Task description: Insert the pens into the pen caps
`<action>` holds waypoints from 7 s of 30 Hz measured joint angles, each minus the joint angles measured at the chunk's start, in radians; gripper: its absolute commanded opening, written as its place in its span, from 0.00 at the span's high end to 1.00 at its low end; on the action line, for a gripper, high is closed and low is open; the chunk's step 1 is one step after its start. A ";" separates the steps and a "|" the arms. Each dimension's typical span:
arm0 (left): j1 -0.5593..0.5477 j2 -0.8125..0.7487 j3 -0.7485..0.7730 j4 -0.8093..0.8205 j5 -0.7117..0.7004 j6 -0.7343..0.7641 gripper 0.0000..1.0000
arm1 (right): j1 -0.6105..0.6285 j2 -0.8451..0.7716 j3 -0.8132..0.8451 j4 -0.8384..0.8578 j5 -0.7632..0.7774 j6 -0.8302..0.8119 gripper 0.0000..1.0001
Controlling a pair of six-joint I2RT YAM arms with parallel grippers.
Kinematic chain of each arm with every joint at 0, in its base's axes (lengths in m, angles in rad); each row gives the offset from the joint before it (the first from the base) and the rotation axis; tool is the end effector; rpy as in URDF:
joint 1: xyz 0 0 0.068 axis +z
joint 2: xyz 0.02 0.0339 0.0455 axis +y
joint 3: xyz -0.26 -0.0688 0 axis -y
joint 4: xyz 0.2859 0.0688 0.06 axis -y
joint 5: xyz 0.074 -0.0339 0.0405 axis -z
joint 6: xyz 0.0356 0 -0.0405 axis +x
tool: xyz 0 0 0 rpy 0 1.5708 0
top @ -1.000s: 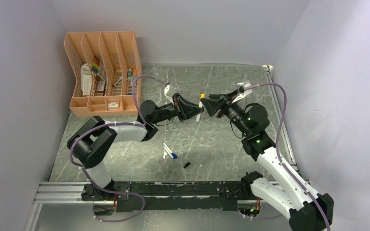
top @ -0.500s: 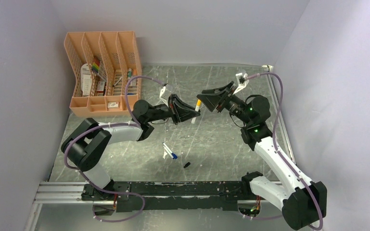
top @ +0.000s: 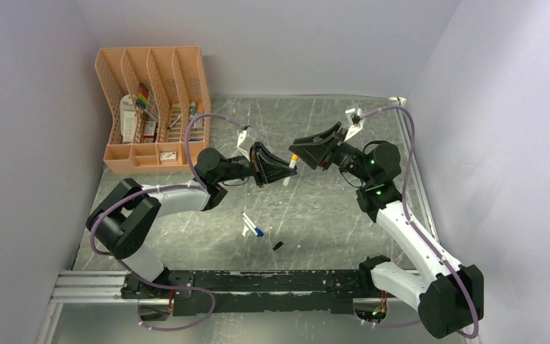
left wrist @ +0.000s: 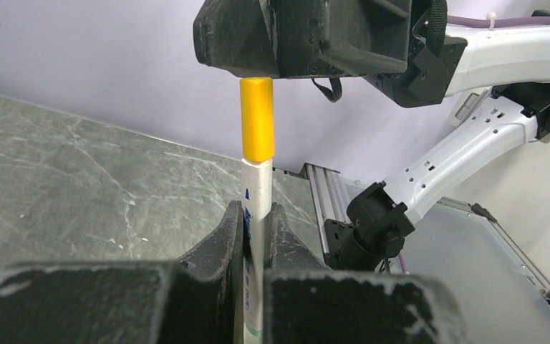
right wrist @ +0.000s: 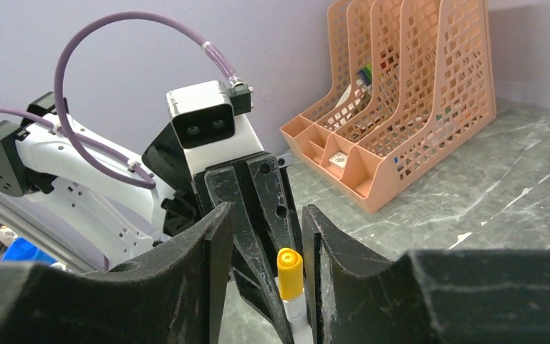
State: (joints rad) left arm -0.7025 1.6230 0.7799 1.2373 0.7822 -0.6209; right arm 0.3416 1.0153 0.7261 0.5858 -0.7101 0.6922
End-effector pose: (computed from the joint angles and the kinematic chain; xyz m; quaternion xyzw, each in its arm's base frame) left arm 0.2587 -0.2519 0.2377 0.3378 0.4997 -0.6395 0.4768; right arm 0.2472 0.1125 0.3399 -0.1779 0.5980 0.5522 0.5530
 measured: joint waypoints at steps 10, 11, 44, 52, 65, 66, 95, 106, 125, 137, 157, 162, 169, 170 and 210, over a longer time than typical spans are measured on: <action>0.000 0.000 -0.002 0.016 0.000 -0.025 0.93 | 0.000 0.018 -0.001 -0.005 -0.002 -0.019 0.59; 0.000 0.000 -0.002 0.018 0.000 -0.027 0.93 | 0.000 0.020 -0.001 -0.006 -0.002 -0.021 0.59; 0.001 0.000 -0.001 -0.007 -0.046 -0.068 0.93 | 0.009 0.031 -0.005 -0.045 0.023 -0.066 1.00; 0.000 0.000 -0.001 -0.014 -0.061 -0.111 0.93 | 0.009 0.031 -0.012 -0.045 0.039 -0.077 1.00; 0.027 0.000 -0.001 -0.023 -0.018 -0.228 0.93 | 0.010 0.032 -0.036 -0.015 0.022 -0.111 1.00; 0.029 0.000 -0.001 -0.023 -0.012 -0.231 0.93 | 0.011 0.032 -0.039 -0.011 0.021 -0.112 1.00; 0.087 0.002 -0.001 0.013 0.135 -0.257 0.93 | 0.091 0.095 -0.153 0.266 0.114 -0.011 1.00; 0.097 -0.006 -0.001 -0.002 0.165 -0.227 0.93 | 0.113 0.110 -0.164 0.303 0.134 -0.001 1.00; 0.151 -0.008 0.032 -0.111 0.266 -0.183 0.93 | 0.139 0.153 -0.149 0.260 0.140 -0.099 1.00; 0.171 -0.005 0.099 -0.130 0.353 -0.175 0.93 | 0.180 0.179 -0.154 0.374 0.192 -0.097 1.00; 0.185 0.066 0.181 -0.037 0.473 -0.286 0.93 | 0.197 0.171 -0.164 0.409 0.238 -0.079 0.99; 0.182 0.135 0.205 0.154 0.511 -0.471 0.93 | 0.188 0.130 -0.161 0.370 0.243 -0.021 0.86; 0.159 0.186 0.197 0.250 0.417 -0.584 0.93 | 0.098 0.039 -0.183 0.204 0.245 0.080 0.37; 0.157 0.186 0.192 0.258 0.398 -0.586 0.93 | 0.084 0.023 -0.183 0.181 0.254 0.090 0.31; -0.019 0.430 0.595 -1.366 -0.917 0.639 0.86 | -0.002 -0.029 -0.309 -0.276 0.453 -0.039 0.31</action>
State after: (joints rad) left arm -0.7219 2.0533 1.3754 -0.1291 -0.1349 0.0185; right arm 0.3397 0.9863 0.4168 0.3099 -0.2569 0.6529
